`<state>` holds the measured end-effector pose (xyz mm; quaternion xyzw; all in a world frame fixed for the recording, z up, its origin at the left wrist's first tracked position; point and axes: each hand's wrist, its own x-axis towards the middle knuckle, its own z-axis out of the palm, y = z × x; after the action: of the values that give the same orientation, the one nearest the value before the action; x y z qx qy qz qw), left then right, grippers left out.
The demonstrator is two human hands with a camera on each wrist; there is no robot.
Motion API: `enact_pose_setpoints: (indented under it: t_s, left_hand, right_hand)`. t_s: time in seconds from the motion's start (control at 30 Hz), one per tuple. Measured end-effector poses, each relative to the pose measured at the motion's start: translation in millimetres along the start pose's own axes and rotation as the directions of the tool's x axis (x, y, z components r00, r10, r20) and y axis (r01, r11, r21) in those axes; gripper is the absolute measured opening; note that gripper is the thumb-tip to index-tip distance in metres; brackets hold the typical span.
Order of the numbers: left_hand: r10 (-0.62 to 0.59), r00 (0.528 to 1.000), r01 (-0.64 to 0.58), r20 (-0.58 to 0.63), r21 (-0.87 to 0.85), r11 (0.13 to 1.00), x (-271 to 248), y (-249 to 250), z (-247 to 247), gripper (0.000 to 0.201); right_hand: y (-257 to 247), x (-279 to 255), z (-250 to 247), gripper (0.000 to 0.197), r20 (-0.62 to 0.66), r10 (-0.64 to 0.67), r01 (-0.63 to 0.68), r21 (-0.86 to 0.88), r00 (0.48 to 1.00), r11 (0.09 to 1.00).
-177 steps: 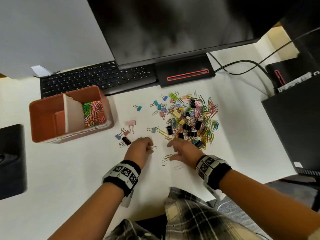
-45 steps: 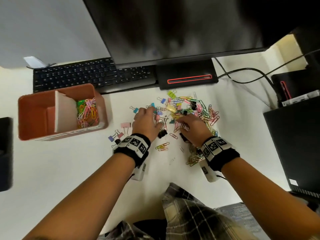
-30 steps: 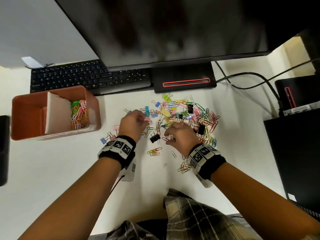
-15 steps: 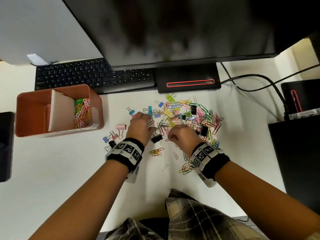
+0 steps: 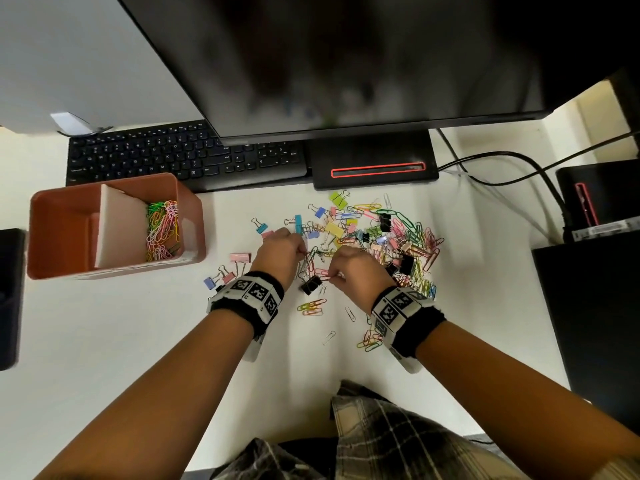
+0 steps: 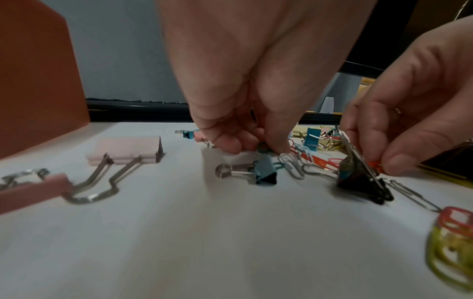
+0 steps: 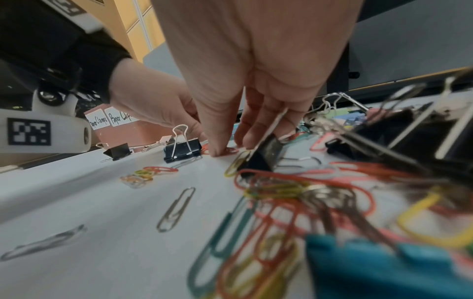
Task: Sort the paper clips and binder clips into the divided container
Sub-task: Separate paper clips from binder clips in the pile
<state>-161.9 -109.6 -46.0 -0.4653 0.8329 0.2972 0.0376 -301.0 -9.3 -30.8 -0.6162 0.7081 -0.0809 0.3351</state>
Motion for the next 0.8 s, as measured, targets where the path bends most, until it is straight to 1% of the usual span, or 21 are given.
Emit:
enact_pose_setpoints:
  t_s: [0.07,0.17,0.23,0.27,0.37,0.43,0.47,0.53,0.6,0.63,0.7,0.73,0.8]
  left_hand:
    - [0.012,1.000,-0.012,-0.012,0.016,1.000,-0.4,0.5,-0.6,0.011]
    - [0.029,0.999,-0.029,0.020,0.042,0.999,-2.8,-1.0,-3.2,0.010]
    - [0.016,1.000,-0.015,0.015,-0.020,1.000,-5.4,-5.8,-7.1,0.011]
    - [-0.004,1.000,0.004,0.004,-0.068,0.998,-7.2,-8.9,-10.4,0.013]
    - [-0.019,0.996,0.006,-0.088,-0.145,0.989,-17.1,-15.9,-24.1,0.013]
    - [-0.014,0.989,-0.013,-0.147,-0.179,0.984,-28.6,-17.6,-32.1,0.011]
    - [-0.017,0.987,-0.015,-0.158,-0.196,0.981,-35.0,-17.0,-34.5,0.010]
    - [-0.034,0.991,0.005,-0.127,-0.223,0.975,-48.3,-16.0,-33.4,0.011]
    - [-0.051,0.997,0.035,-0.056,-0.267,0.963,-60.0,-13.8,-26.1,0.016]
    - [-0.059,0.998,0.051,-0.021,-0.289,0.956,-64.7,-12.5,-21.1,0.019]
    - [-0.085,0.996,0.090,0.029,-0.297,0.951,-71.0,-10.9,-9.7,0.028]
    - [-0.106,0.994,0.113,0.041,-0.292,0.950,-72.5,-10.8,-4.3,0.032]
    - [-0.154,0.987,0.159,0.041,-0.300,0.940,-72.4,-10.6,3.7,0.037]
  right_hand:
    - [-3.6,1.8,-0.1,0.014,0.021,0.008,-0.007,-0.018,1.000,1.000]
    - [-4.9,4.0,-0.3,0.015,0.021,0.056,-0.057,0.044,0.998,0.997]
    - [-5.2,5.0,-1.7,0.020,0.053,0.079,-0.082,0.063,0.996,0.995]
    - [-5.1,5.3,-2.5,0.020,0.075,0.075,-0.078,0.043,0.994,0.996]
    - [-1.8,4.7,-3.7,0.017,0.112,0.029,-0.026,-0.022,0.993,0.999]
    - [-0.4,4.4,-4.9,0.016,0.091,-0.008,0.007,0.021,0.996,1.000]
    - [-1.3,4.4,-5.5,0.016,0.064,-0.035,0.032,0.058,0.997,0.998]
    - [-8.8,7.9,-5.4,0.021,0.015,-0.085,0.082,0.138,0.996,0.987]
    - [-20.0,14.0,-4.3,0.034,0.038,-0.090,0.083,0.159,0.995,0.984]
    - [-24.1,17.2,-3.4,0.038,0.067,-0.089,0.080,0.125,0.994,0.989]
    - [-25.6,21.6,-3.6,0.043,0.103,-0.102,0.103,-0.010,0.989,0.995]
    - [-23.4,22.5,-5.7,0.043,0.107,-0.106,0.114,-0.069,0.989,0.991]
    - [-15.3,22.7,-11.9,0.044,0.113,-0.108,0.121,-0.118,0.988,0.986]
